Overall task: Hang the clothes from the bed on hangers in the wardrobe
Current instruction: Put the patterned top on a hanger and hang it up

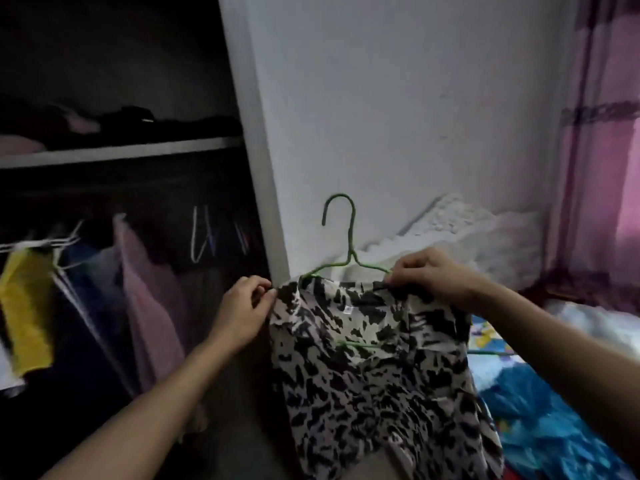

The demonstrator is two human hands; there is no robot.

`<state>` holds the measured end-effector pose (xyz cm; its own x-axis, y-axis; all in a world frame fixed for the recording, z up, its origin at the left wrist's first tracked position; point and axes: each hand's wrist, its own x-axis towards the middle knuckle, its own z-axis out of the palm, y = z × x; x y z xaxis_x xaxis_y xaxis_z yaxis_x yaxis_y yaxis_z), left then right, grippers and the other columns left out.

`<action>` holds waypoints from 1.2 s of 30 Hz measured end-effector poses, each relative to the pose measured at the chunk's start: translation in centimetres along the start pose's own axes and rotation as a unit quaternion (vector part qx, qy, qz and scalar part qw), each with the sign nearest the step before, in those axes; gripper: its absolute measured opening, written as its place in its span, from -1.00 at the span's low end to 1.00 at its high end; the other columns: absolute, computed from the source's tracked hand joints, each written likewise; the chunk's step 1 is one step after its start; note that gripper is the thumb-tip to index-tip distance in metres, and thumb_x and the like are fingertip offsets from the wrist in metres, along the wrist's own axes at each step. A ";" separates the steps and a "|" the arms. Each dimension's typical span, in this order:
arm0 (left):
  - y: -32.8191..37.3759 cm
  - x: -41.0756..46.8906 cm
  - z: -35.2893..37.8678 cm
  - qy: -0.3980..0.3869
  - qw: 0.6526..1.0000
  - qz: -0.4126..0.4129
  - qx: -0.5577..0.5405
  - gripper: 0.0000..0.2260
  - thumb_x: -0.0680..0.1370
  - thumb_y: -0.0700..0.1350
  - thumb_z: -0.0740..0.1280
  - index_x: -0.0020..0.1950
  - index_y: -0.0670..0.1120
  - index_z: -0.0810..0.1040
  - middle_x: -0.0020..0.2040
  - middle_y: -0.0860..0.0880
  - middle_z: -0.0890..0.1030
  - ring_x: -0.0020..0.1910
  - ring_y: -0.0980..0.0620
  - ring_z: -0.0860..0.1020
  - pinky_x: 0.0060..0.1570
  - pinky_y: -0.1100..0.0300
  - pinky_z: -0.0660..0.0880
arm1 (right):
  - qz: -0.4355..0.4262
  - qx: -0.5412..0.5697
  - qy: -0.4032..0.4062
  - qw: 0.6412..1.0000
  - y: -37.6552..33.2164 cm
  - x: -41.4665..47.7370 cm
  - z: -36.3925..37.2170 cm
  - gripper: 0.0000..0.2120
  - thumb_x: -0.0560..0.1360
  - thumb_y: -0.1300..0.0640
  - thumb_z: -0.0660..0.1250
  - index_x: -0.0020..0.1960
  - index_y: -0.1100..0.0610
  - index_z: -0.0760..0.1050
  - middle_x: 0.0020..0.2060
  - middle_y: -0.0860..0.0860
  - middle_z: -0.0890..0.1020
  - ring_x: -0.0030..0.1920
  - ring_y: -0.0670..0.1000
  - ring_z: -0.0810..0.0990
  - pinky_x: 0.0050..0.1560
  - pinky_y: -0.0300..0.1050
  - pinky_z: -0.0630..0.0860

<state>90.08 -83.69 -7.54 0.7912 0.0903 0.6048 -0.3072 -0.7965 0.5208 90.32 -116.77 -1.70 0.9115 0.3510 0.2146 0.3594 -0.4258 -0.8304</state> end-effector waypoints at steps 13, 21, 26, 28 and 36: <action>-19.5 -4.9 -21.1 0.039 0.972 -0.205 0.106 -0.92 0.52 -0.15 0.37 -0.17 -0.01 0.54 -0.21 -0.04 0.63 -0.16 -0.04 0.59 -0.12 0.11 0.48 | 0.118 0.229 -0.022 0.966 -12.6 15.4 22.3 -0.79 0.55 0.26 0.27 -0.21 0.26 0.59 -0.58 0.00 0.52 -0.66 -0.12 0.38 -0.65 -0.35 0.27; -27.2 1.2 -23.5 0.026 0.962 -0.233 0.141 -0.91 0.55 -0.11 0.34 0.00 -0.10 0.58 -0.11 -0.07 0.63 -0.10 -0.02 0.57 -0.08 0.11 0.49 | 0.117 0.321 -0.071 0.937 -16.0 28.8 32.2 -0.76 0.55 0.33 0.20 -0.28 0.26 0.51 -0.52 0.07 0.52 -0.59 -0.04 0.42 -0.56 -0.27 0.30; -31.2 7.1 -24.3 0.038 0.964 -0.224 0.141 -0.92 0.55 -0.09 0.34 0.00 -0.08 0.55 -0.22 -0.07 0.57 -0.24 -0.03 0.52 -0.24 0.10 0.45 | 0.080 0.300 -0.056 0.949 -18.9 36.3 36.2 -0.75 0.54 0.36 0.21 -0.29 0.29 0.49 -0.52 0.10 0.46 -0.68 -0.08 0.34 -0.65 -0.32 0.23; -32.6 8.9 -24.1 0.040 0.963 -0.228 0.141 -0.91 0.56 -0.10 0.33 0.01 -0.08 0.55 -0.23 -0.05 0.55 -0.29 0.03 0.48 -0.31 0.17 0.39 | 0.064 0.251 -0.037 0.965 -20.4 39.2 37.6 -0.74 0.53 0.34 0.24 -0.33 0.25 0.50 -0.62 0.05 0.46 -0.69 -0.08 0.36 -0.67 -0.33 0.23; -39.8 16.2 -24.2 0.008 0.973 -0.199 0.113 -0.95 0.55 -0.10 0.32 -0.01 -0.02 0.53 -0.21 0.05 0.54 -0.16 0.03 0.54 -0.20 0.22 0.48 | 0.036 0.169 0.020 0.985 -25.3 49.2 41.7 -0.83 0.57 0.29 0.24 -0.16 0.20 0.54 -0.40 0.04 0.48 -0.56 -0.09 0.44 -0.70 -0.36 0.27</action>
<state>102.34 -36.03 -3.88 0.8146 0.4274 0.3921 0.1486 -0.8073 0.5711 117.75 -53.90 8.44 0.9414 0.2947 0.1638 0.2132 -0.1442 -0.9663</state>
